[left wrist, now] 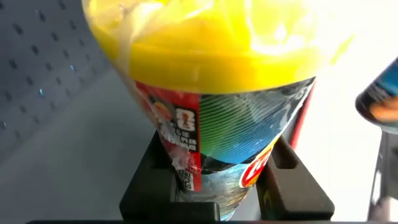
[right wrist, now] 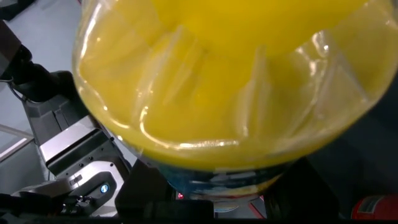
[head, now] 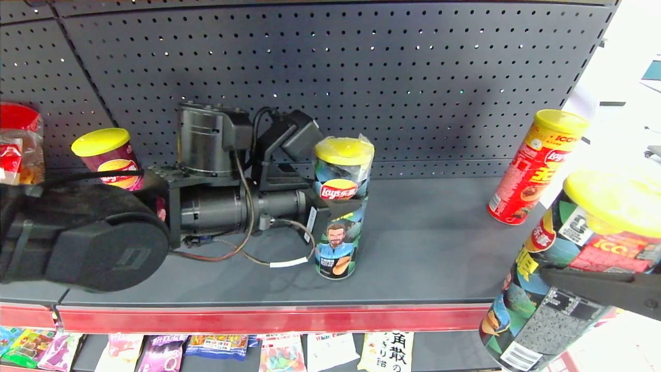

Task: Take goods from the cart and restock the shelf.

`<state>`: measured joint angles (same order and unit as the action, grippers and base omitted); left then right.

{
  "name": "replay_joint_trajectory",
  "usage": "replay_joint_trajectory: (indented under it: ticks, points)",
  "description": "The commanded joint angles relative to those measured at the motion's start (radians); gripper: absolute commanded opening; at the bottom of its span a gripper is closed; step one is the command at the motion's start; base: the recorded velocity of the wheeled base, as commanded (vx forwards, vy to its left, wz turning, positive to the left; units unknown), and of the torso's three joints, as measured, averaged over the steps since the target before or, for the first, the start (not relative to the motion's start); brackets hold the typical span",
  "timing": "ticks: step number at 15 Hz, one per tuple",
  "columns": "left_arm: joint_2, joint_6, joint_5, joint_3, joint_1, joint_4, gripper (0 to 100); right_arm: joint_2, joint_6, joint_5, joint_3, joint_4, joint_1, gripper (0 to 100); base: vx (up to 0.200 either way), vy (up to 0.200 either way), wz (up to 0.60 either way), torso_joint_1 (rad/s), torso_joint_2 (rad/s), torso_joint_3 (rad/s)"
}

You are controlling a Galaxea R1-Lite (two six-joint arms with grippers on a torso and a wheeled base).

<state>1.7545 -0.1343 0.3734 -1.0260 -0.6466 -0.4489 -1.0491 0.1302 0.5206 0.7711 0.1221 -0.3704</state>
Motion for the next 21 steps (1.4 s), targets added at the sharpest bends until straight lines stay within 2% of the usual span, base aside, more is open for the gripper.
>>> replay_joint_trajectory:
  ticks: [1, 3, 5, 9, 13, 16, 19, 20, 21]
  points:
    - [-0.069, 0.001, -0.022, 0.064, -0.028, -0.011, 0, -0.005, 0.000, 0.001, 0.004, -0.001, -0.001, 0, 0.000, 0.000, 0.00, 0.000, 0.00, 0.000]
    - [-0.064, 0.001, -0.073, 0.087, -0.050, -0.065, 0, -0.005, 0.000, 0.001, 0.004, -0.001, -0.001, 0, 0.000, 0.000, 0.00, 0.000, 0.00, 0.000]
    - [-0.064, 0.005, -0.100, 0.113, -0.064, -0.079, 0, -0.006, 0.000, 0.001, 0.005, -0.001, -0.001, 0, 0.000, 0.000, 0.00, 0.000, 0.00, 0.000]
    - [-0.076, 0.005, -0.114, 0.144, -0.067, -0.079, 0, -0.011, 0.000, 0.001, 0.005, -0.001, -0.001, 0, 0.000, 0.000, 0.00, 0.000, 0.00, 0.000]
    - [-0.082, 0.008, -0.137, 0.193, -0.077, -0.126, 0, -0.012, 0.000, 0.001, 0.005, -0.001, -0.001, 0, 0.000, 0.000, 0.00, 0.000, 0.00, 0.000]
    - [-0.093, 0.028, -0.137, 0.208, -0.079, -0.129, 0, -0.012, 0.000, 0.001, 0.005, -0.001, -0.001, 0, 0.000, 0.000, 0.00, 0.000, 0.00, 0.000]
    - [-0.095, 0.028, -0.137, 0.228, -0.079, -0.131, 0, -0.019, 0.000, 0.001, 0.007, -0.001, -0.001, 0, 0.000, 0.000, 0.00, 0.000, 0.00, 0.000]
    - [-0.096, 0.028, -0.137, 0.239, -0.079, -0.137, 100, -0.019, 0.000, 0.001, 0.007, -0.001, -0.001, 0, 0.000, 0.000, 0.00, 0.000, 0.00, 0.000]
    - [-0.096, 0.028, -0.137, 0.248, -0.079, -0.155, 100, -0.020, 0.000, 0.002, 0.007, -0.001, -0.001, 0, 0.000, 0.000, 0.00, 0.000, 0.00, 0.000]
